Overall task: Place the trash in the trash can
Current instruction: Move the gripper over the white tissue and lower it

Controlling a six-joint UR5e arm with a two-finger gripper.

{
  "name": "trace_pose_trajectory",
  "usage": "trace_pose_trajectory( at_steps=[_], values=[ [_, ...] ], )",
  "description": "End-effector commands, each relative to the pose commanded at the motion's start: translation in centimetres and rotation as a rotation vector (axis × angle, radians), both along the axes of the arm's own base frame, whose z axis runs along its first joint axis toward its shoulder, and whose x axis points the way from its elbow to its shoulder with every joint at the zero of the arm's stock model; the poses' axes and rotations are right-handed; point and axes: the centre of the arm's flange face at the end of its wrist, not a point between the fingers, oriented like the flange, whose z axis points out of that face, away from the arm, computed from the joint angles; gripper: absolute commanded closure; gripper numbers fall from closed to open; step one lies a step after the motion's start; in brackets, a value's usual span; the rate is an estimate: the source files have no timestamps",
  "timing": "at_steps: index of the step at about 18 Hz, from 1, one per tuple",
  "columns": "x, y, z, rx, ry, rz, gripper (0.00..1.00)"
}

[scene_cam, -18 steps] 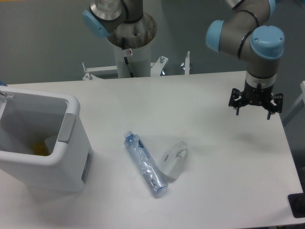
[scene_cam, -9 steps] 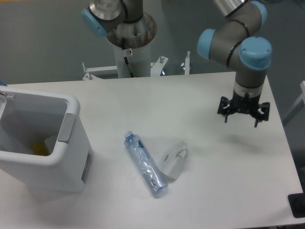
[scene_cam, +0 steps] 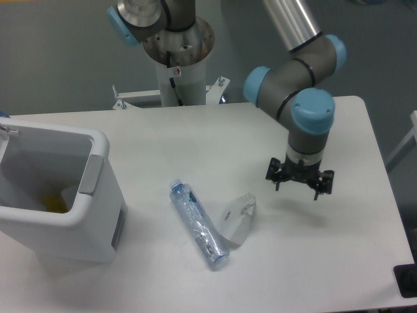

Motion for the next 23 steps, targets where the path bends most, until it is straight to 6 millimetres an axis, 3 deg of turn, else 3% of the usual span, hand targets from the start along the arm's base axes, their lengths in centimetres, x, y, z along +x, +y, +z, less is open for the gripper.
trace_pose_trajectory(
  at_steps=[4,8,9,11,13,17,23],
  values=[
    [5.1,2.8,-1.6,-0.026,-0.04,-0.075,0.0],
    [5.8,3.4,-2.1,-0.03,-0.049,-0.083,0.0],
    [5.9,3.4,-2.2,-0.032,-0.052,-0.082,0.15],
    [5.8,3.5,-2.3,-0.027,-0.057,-0.044,0.55],
    [5.6,3.6,-2.1,-0.02,-0.055,-0.006,0.79],
    [5.2,3.9,-1.0,-0.001,-0.04,0.064,0.91],
    [3.3,3.0,1.6,0.035,-0.007,0.109,0.95]
  ],
)
